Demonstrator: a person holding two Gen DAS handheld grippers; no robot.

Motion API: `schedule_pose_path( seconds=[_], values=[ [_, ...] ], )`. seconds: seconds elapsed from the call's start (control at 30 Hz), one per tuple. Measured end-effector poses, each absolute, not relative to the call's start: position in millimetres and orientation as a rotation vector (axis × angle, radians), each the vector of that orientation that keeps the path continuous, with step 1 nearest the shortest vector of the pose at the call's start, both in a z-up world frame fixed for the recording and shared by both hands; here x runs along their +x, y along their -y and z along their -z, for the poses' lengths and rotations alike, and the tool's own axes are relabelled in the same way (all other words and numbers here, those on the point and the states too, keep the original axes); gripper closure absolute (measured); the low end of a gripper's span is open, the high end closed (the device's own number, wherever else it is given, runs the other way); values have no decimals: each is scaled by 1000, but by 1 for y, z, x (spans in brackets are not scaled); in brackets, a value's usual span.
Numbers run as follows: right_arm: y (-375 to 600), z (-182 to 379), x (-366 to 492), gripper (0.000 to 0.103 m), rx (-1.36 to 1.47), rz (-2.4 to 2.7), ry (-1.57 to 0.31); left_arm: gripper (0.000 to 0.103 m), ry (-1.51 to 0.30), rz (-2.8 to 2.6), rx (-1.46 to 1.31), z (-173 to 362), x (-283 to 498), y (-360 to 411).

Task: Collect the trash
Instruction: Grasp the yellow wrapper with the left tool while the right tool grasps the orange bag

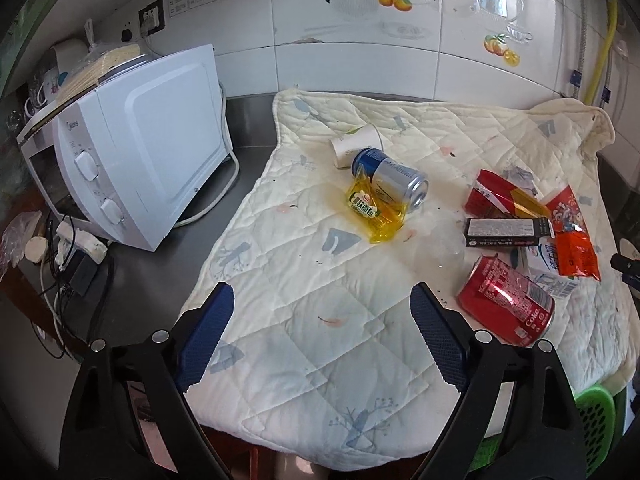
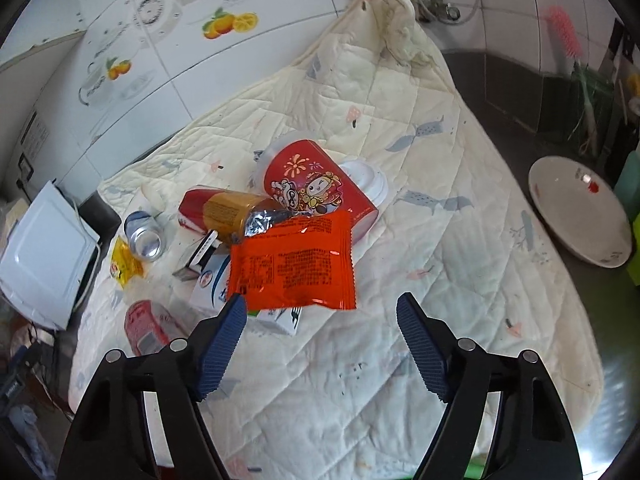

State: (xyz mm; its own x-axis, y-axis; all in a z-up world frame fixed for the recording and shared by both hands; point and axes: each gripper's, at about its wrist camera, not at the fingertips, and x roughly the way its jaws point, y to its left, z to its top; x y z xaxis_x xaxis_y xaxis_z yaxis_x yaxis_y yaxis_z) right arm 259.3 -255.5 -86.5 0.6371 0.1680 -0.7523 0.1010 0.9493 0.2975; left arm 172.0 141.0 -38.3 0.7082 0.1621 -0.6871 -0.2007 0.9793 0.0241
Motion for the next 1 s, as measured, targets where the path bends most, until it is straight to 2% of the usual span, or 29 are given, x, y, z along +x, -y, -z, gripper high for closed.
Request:
schedule_pose_path(
  seconds=[0.17,0.33,0.5,0.7,0.73,0.8,1.0],
  values=[
    [268,107,287,34,420,-24,-924,17,-784,-159,-75,46,199,-148],
    [273,127,307,43,486,-23,-968,17,-789,-121,-66,52,229,-153],
    [270,130,313,63,490,-38,-967,19,-814,-104,-99,61,263,-162],
    [268,119,306,76,501,-34,-924,23,-861,-62,-170,76,307,-170],
    [267,116,305,81,502,-37,-917,26,-867,-50,-175,79,315,-169],
    [267,109,299,85,509,-34,-898,30,-881,-38,-172,85,329,-165],
    [258,82,278,90,453,-46,-848,41,-940,-2,-179,107,364,-157]
  ],
)
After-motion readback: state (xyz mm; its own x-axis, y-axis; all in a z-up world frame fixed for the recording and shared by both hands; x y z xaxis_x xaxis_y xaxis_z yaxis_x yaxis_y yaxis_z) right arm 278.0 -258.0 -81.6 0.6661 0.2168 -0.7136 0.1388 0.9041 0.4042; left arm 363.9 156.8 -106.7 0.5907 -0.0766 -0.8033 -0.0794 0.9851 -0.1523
